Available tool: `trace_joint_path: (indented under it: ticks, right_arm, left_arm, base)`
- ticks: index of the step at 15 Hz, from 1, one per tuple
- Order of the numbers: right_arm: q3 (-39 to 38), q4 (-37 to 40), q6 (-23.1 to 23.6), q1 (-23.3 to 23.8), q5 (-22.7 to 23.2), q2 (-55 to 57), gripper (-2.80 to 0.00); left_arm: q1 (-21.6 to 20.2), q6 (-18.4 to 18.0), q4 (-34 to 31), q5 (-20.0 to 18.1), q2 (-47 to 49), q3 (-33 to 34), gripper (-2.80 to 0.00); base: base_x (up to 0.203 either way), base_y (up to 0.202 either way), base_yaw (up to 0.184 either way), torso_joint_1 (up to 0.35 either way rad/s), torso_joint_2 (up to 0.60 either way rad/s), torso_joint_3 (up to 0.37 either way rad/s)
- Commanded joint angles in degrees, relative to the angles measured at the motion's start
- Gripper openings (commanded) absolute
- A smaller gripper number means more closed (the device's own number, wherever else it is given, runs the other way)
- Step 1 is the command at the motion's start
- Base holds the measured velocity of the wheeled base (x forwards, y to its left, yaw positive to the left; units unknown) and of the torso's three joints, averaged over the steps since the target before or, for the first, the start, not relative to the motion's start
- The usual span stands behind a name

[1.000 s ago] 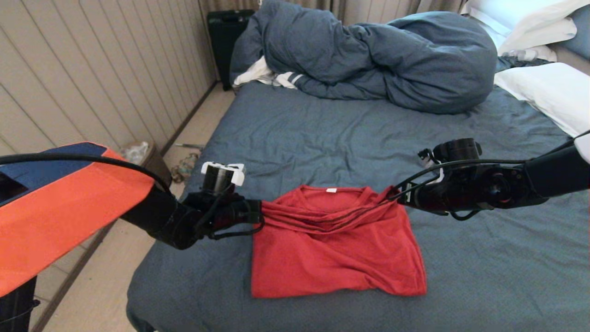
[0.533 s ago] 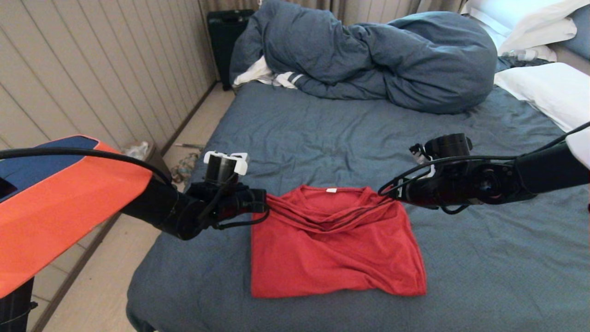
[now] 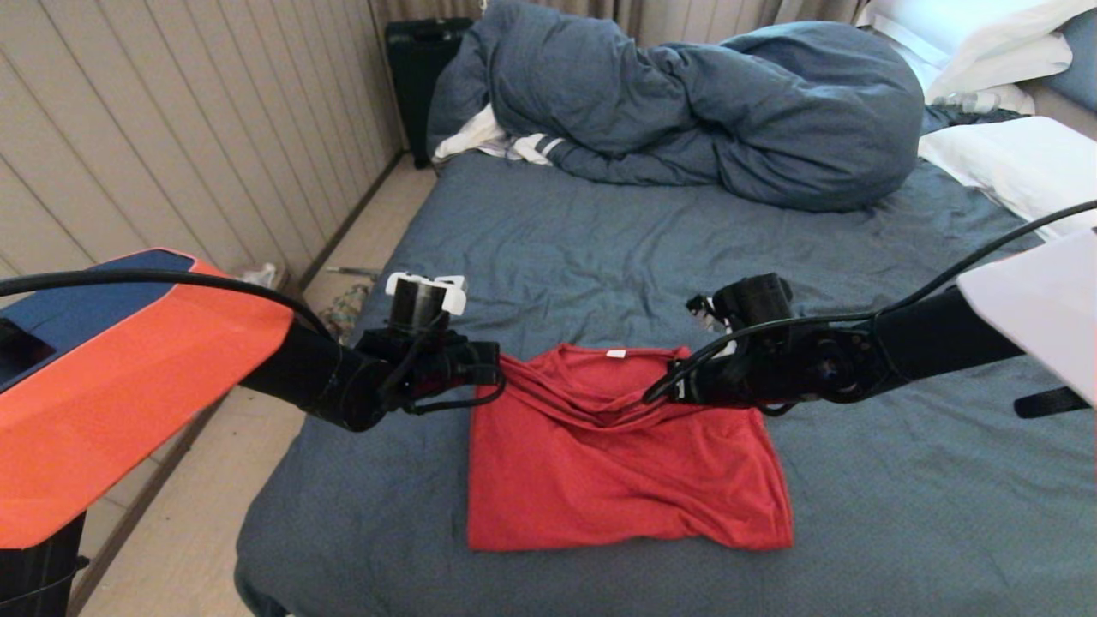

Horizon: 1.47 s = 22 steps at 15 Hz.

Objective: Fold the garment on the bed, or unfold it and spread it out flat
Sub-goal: Fold the red T-shirt

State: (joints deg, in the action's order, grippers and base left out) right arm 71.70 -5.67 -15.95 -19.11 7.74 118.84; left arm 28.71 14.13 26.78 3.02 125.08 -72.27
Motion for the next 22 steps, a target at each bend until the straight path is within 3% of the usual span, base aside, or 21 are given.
trace_joint_path:
  ticks: [1,9,15,18,22]
  right_arm:
    - [0.47,0.14,0.29,-1.90,0.00,2.56,-2.80]
    - [1.32,0.20,0.60,-4.88,-0.36,-0.12,-2.80]
    - [-3.03,-0.20,1.29,-5.99,-0.36,-4.41,-2.80]
    - [-4.77,-0.24,2.54,-8.24,-0.36,-2.18,-2.80]
    - [-1.48,-0.07,2.75,-8.65,-0.56,2.69,-2.80]
  left_arm:
    - [-0.31,0.11,0.21,0.05,0.08,0.27,-2.80]
    - [-1.34,0.13,-0.06,0.05,0.30,-1.50,-2.80]
    - [-1.38,0.46,-3.01,0.05,1.44,-5.69,-2.80]
    - [-1.57,0.55,-3.49,0.05,2.28,-6.92,-2.80]
    - [-2.08,0.55,-3.57,0.05,2.45,-7.10,-2.80]
  base:
    - [0.000,0.000,0.000,0.000,0.00,0.000]
    - [0.000,0.000,0.000,0.000,0.00,0.000]
    - [0.000,0.000,0.000,0.000,0.00,0.000]
    - [0.000,0.000,0.000,0.000,0.00,0.000]
    - [0.000,0.000,0.000,0.000,0.00,0.000]
